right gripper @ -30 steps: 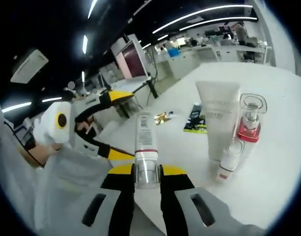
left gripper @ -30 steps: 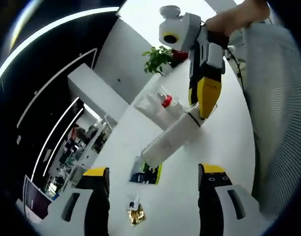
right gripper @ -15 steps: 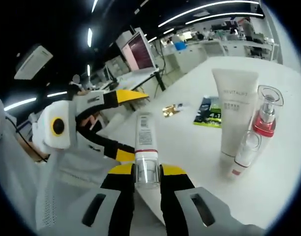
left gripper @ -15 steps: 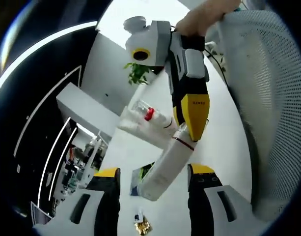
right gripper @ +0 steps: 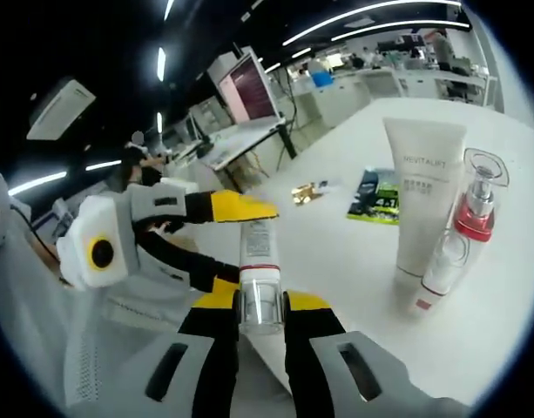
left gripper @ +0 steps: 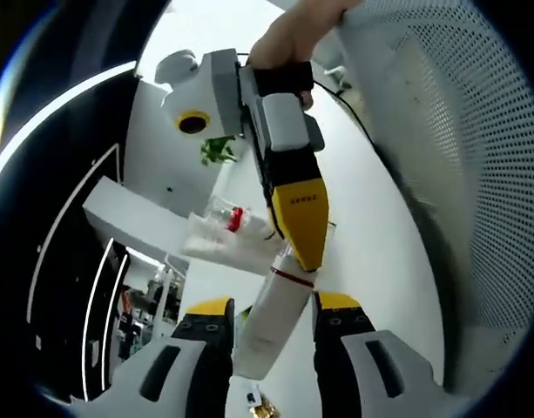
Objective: Arrange the skincare products in the storage area until every visible bottle or jar stands upright without overlapping.
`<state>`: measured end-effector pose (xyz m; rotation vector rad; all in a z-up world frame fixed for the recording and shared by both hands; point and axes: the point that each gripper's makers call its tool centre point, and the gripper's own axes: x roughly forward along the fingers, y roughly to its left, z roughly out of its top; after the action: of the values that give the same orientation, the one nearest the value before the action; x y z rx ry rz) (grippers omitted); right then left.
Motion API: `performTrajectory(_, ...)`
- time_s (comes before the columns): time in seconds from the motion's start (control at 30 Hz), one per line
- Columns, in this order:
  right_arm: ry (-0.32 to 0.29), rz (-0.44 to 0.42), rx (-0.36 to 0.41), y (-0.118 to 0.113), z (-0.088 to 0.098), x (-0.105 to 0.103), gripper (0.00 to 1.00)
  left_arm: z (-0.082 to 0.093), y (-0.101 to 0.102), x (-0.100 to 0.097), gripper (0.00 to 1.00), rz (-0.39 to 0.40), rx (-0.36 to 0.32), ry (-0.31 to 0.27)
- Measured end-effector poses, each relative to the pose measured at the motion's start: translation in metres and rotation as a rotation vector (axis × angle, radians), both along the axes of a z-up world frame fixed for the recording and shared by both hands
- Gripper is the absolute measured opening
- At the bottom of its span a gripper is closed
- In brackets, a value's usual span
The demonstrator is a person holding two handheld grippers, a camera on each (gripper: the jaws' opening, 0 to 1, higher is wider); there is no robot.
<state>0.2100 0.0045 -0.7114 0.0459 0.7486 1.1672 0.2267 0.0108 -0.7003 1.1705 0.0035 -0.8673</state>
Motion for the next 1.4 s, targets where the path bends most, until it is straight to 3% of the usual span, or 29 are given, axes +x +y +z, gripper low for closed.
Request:
performTrajectory(0.17,0.005,0.005,-0.006,-0.001,-0.002,0.0,0.18,-0.005,-0.001,-0.002,0.24,-0.007,0.006,0.026)
performTrajectory(0.47,0.009,-0.003,0.001,-0.002,-0.001,0.002,0.19,-0.006,-0.001,-0.002,0.21,-0.006,0.054,0.011)
performTrajectory(0.7,-0.034,0.005,-0.014,-0.003,-0.002,0.007,0.2,-0.009,0.0,-0.002,0.2,0.001,0.08,0.018)
performTrajectory(0.77,-0.045,-0.004,-0.001,-0.005,0.001,0.011,0.2,-0.009,0.002,-0.001,0.2,0.019,0.052,0.043)
performTrajectory(0.97,-0.094,-0.048,0.004,-0.007,0.006,0.019,0.21,0.007,0.013,0.013,0.19,0.159,-0.148,0.117)
performTrajectory(1.07,-0.119,-0.063,0.016,-0.007,0.01,0.024,0.2,0.006,0.022,0.016,0.18,0.195,-0.189,0.151)
performTrajectory(1.2,-0.134,-0.07,0.03,-0.005,0.014,0.025,0.21,0.008,0.025,0.021,0.18,0.262,-0.305,0.233)
performTrajectory(1.4,-0.169,-0.101,0.066,-0.008,0.025,0.034,0.21,0.014,0.025,0.021,0.18,0.284,-0.463,0.349)
